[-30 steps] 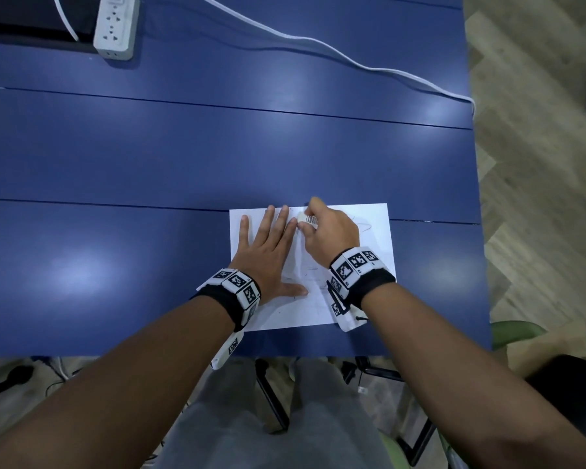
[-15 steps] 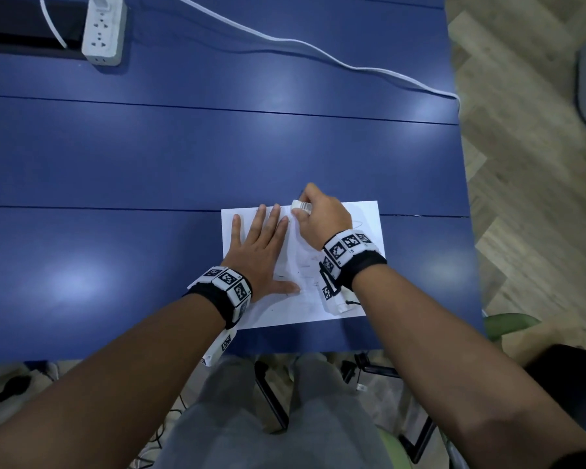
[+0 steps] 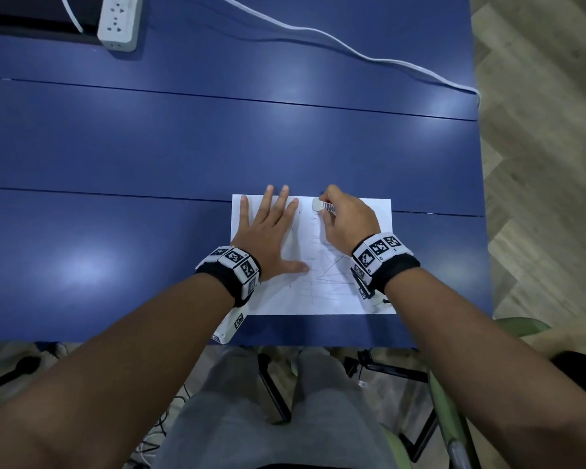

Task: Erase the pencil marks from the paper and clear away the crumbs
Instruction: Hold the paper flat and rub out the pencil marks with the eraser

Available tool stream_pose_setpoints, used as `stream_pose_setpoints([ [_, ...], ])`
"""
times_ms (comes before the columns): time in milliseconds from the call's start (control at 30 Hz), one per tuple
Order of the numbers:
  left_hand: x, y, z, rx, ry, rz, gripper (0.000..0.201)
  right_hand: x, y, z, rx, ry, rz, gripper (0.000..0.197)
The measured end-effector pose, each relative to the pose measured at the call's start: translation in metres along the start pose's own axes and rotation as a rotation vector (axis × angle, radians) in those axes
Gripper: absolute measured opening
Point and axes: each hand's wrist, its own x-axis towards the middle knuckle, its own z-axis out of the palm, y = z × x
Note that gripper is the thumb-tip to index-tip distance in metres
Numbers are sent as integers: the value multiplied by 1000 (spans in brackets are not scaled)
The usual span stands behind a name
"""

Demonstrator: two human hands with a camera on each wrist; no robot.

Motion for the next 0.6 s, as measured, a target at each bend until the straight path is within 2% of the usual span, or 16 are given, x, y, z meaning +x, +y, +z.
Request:
stream_pose_setpoints([
  [233,3,0,8,40,19,-6,131,-11,-2,-1,-112,-85,-101,17],
  [367,3,-1,9,32,24,-1,132,1,-2,-7,-98,-11,-62,17],
  [533,3,-1,9,48,19,0,131,-19,-2,-2,-150,-146,-138,16],
  [600,3,-1,9,41,26,1,130,-15,-1,-5,-158,-135,-137,16],
])
